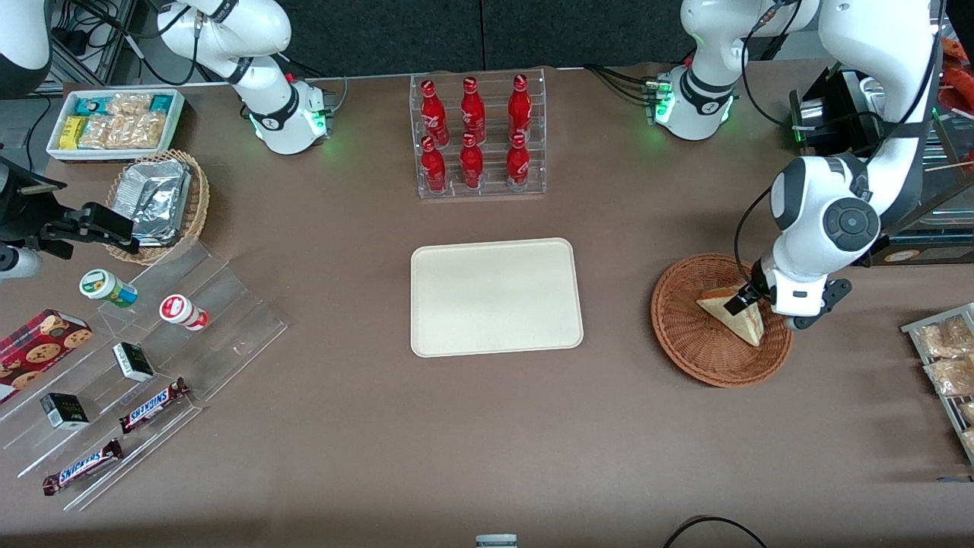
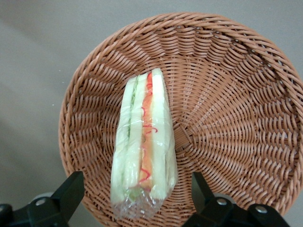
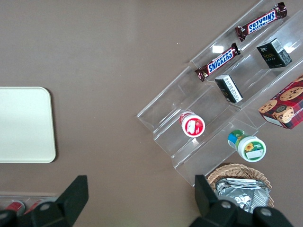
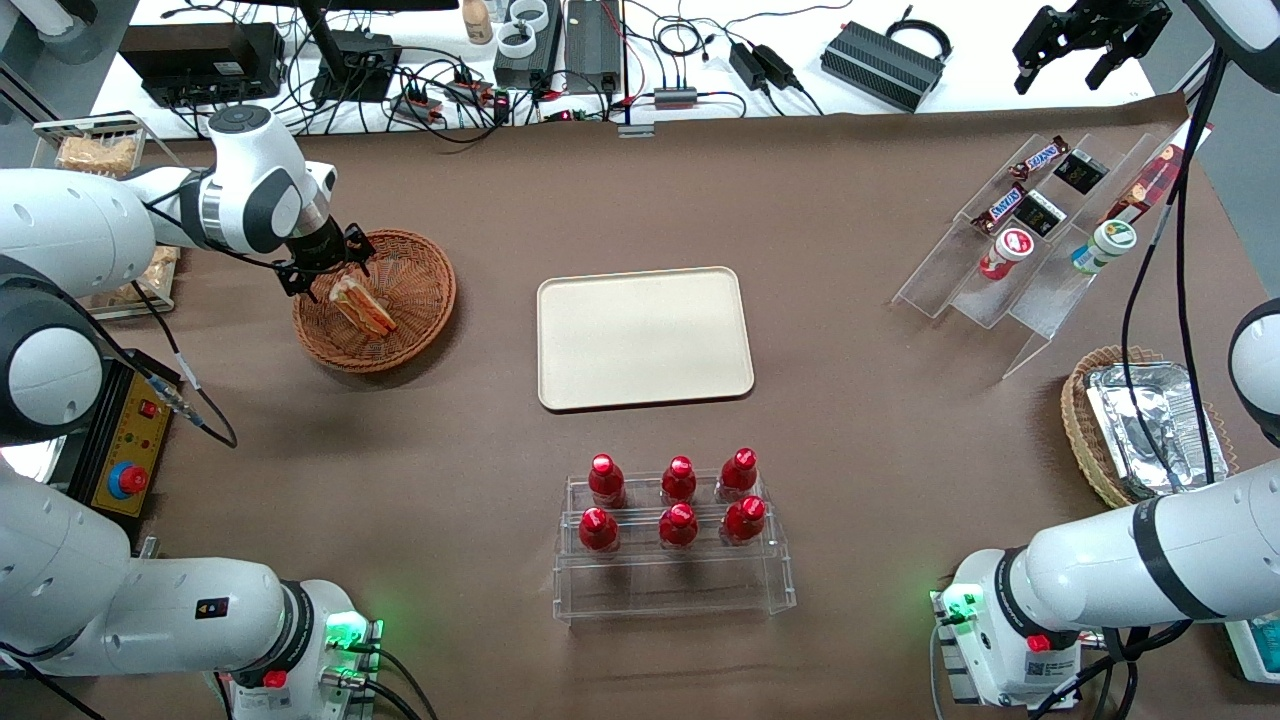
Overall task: Place sandwich from basket to tray
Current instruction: 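Lower the left gripper and close it on the wrapped sandwich, then lift the sandwich and carry it with the left gripper over the white tray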
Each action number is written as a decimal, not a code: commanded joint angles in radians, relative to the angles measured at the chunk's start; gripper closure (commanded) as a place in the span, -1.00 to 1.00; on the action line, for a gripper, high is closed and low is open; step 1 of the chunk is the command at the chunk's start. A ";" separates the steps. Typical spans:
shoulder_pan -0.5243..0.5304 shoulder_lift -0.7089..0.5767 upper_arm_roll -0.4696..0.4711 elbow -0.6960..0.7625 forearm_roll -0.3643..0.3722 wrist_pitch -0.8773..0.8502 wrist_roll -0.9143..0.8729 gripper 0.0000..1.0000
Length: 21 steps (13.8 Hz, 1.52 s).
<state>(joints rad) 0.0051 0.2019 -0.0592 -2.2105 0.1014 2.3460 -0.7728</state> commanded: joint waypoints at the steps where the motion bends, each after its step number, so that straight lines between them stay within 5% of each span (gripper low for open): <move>1: -0.005 0.022 0.001 -0.024 0.000 0.055 -0.020 -1.00; 5: -0.004 0.065 0.002 -0.031 -0.002 0.055 -0.034 -1.00; 6: -0.002 0.067 0.001 -0.034 0.000 0.046 -0.034 -0.85; 7: -0.002 0.064 0.001 -0.034 0.000 0.038 -0.036 -0.40; 9: -0.002 0.059 0.002 -0.029 0.000 0.009 -0.034 0.99; 15: -0.019 0.096 -0.007 0.151 0.015 -0.232 -0.033 1.00; 21: -0.181 0.083 -0.007 0.276 0.003 -0.405 -0.037 1.00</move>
<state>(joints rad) -0.1078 0.2766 -0.0718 -1.9794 0.1013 1.9859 -0.7911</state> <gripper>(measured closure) 0.819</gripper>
